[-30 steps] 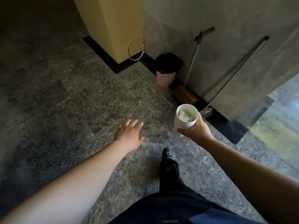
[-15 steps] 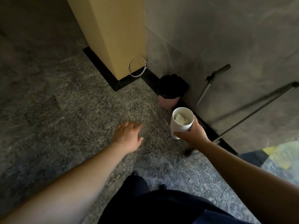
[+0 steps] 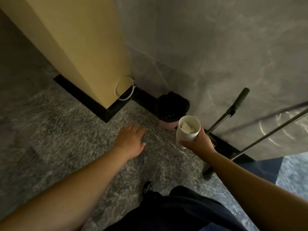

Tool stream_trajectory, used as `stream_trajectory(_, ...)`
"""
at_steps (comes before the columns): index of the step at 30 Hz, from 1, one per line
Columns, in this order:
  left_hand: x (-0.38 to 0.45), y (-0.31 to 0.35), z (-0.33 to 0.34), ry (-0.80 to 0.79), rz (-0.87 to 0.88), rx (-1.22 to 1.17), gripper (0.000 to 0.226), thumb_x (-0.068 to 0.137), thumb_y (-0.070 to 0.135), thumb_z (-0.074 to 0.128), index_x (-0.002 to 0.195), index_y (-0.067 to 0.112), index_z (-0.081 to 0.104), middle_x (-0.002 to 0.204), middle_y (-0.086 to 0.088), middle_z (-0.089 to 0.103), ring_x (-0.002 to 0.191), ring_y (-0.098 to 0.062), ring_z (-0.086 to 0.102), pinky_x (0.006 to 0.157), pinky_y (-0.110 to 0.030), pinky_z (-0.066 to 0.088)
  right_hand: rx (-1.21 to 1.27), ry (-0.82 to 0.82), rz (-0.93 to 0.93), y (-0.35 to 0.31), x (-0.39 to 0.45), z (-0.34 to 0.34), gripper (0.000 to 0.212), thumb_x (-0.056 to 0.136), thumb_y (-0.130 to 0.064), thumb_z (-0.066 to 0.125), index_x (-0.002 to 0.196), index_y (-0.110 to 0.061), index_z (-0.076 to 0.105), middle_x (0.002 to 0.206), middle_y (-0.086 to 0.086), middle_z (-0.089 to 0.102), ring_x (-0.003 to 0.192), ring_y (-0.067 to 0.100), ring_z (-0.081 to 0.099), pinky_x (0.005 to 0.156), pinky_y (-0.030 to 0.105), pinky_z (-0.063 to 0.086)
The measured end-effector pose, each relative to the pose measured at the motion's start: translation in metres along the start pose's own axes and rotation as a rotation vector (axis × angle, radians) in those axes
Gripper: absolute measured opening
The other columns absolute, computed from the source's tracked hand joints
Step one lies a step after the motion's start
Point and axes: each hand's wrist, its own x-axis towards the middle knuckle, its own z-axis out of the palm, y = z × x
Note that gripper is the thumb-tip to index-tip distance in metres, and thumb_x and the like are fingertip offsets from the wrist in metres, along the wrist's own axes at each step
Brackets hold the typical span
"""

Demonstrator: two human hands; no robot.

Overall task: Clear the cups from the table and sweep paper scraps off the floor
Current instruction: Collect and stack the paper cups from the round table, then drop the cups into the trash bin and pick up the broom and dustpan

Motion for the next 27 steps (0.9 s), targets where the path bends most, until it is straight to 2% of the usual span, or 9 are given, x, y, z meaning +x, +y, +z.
stream_trajectory(8,0.105,-0.029,-0.025,-0.089,0.107,-0.042,0.066,0.099,0.050,0.041,0.155,0.024,0.019,0.158,-0.005,0.025,0.143,-0.028,0.026,0.116,-0.044,0.024,0.084,0.090,0.101,-0.016,0.072,-0.003,0.097,0.058,-0.042,0.086,0.139,-0.034,0.033,0.118,-0.013,0.054,0.107,0.011,0.051,0.087,0.031,0.042)
stream_trajectory(16,0.213,-0.052,-0.036,-0.138,0.130,-0.057,0.066,0.098,0.049,0.044,0.154,0.025,0.019,0.154,-0.002,0.030,0.138,-0.027,0.032,0.113,-0.042,0.028,0.095,0.057,0.177,-0.025,0.191,-0.003,0.100,0.054,-0.052,0.085,0.136,-0.034,0.031,0.117,-0.011,0.056,0.104,0.013,0.055,0.078,0.029,0.045)
stream_trajectory(22,0.264,-0.064,-0.038,-0.154,0.131,-0.042,0.067,0.098,0.052,0.041,0.154,0.028,0.016,0.156,0.000,0.027,0.141,-0.025,0.029,0.113,-0.041,0.028,0.103,0.015,0.239,-0.035,0.258,0.005,0.103,0.048,-0.060,0.079,0.136,-0.035,0.032,0.126,-0.004,0.057,0.114,0.022,0.056,0.093,0.042,0.048)
stream_trajectory(24,0.273,-0.068,-0.039,-0.163,0.124,-0.042,0.066,0.098,0.052,0.040,0.155,0.028,0.015,0.156,0.000,0.027,0.141,-0.025,0.029,0.114,-0.041,0.028,0.081,0.021,0.252,-0.039,0.277,0.009,0.101,0.053,-0.055,0.081,0.137,-0.035,0.029,0.129,-0.002,0.055,0.117,0.024,0.054,0.095,0.042,0.047)
stream_trajectory(27,0.290,-0.078,-0.035,-0.199,0.127,-0.054,0.065,0.099,0.051,0.039,0.155,0.028,0.014,0.157,0.000,0.025,0.141,-0.026,0.027,0.115,-0.043,0.025,0.080,0.044,0.231,-0.037,0.307,0.016,0.090,0.059,-0.045,0.086,0.130,-0.041,0.030,0.128,-0.007,0.050,0.119,0.023,0.052,0.090,0.036,0.045)
